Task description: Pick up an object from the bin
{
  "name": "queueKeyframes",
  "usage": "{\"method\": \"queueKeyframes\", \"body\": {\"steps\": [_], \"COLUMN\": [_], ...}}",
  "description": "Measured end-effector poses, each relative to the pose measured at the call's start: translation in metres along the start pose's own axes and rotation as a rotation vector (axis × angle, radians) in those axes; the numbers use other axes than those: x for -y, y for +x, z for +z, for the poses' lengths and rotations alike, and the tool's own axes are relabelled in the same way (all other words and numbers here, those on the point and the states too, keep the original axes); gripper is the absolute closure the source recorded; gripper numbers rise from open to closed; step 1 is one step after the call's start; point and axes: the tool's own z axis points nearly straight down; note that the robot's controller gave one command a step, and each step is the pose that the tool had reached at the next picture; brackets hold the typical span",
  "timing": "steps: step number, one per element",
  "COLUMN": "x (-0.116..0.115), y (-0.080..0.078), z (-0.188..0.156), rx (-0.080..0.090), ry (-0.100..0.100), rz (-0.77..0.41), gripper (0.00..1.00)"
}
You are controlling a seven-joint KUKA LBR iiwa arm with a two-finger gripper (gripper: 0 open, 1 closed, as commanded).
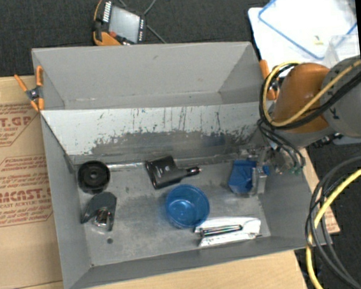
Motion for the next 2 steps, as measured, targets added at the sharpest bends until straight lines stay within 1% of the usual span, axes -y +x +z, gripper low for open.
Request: {"method": "queueKeyframes", "body": {"steps": [2], "x": [-0.001], "y": [0.001], "z": [-0.024], "rx": [-0.002], "ry": [0.000], "rz": [0.000], "gripper": [1.00]}}
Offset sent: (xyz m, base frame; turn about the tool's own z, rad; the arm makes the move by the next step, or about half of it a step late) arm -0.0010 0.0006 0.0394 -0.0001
